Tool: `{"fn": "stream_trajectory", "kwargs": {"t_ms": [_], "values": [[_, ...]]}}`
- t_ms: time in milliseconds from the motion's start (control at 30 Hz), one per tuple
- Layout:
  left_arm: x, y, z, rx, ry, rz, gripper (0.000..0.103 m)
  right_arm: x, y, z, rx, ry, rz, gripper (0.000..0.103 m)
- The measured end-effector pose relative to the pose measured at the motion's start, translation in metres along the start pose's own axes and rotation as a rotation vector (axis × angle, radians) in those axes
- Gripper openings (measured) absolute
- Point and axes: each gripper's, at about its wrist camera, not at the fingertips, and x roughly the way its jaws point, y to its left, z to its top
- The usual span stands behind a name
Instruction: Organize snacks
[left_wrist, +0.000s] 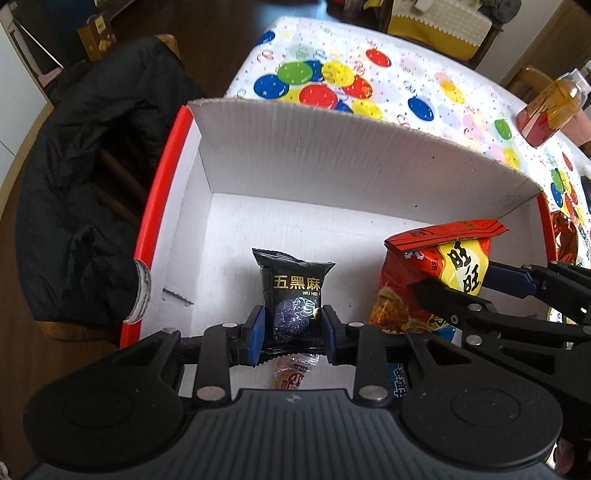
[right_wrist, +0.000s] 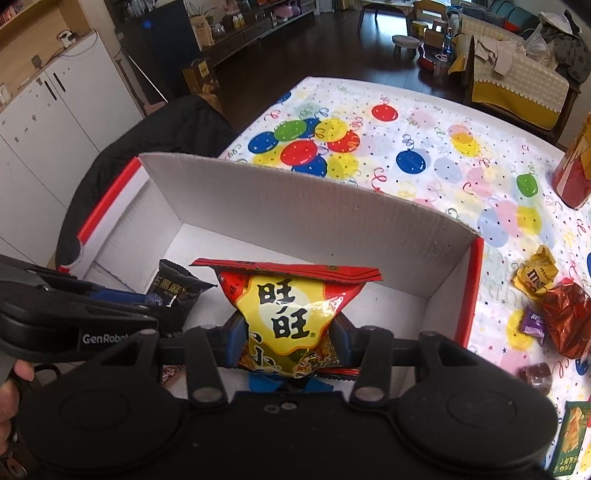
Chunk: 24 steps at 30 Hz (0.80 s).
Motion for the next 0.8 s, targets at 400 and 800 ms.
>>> {"fn": "stream_trajectory", "kwargs": {"t_ms": [400, 800], "values": [[0.001, 0.000, 0.002, -0.017, 0.030, 0.001, 0.032, -0.002, 0.000, -0.003, -0.001, 0.001, -0.014, 0.058], [-0.037, -0.004, -0.016, -0.017, -0.062, -0.041, 0.049, -0.046, -0.003, -0.017, 0.020, -0.069, 0.020, 0.079]]}}
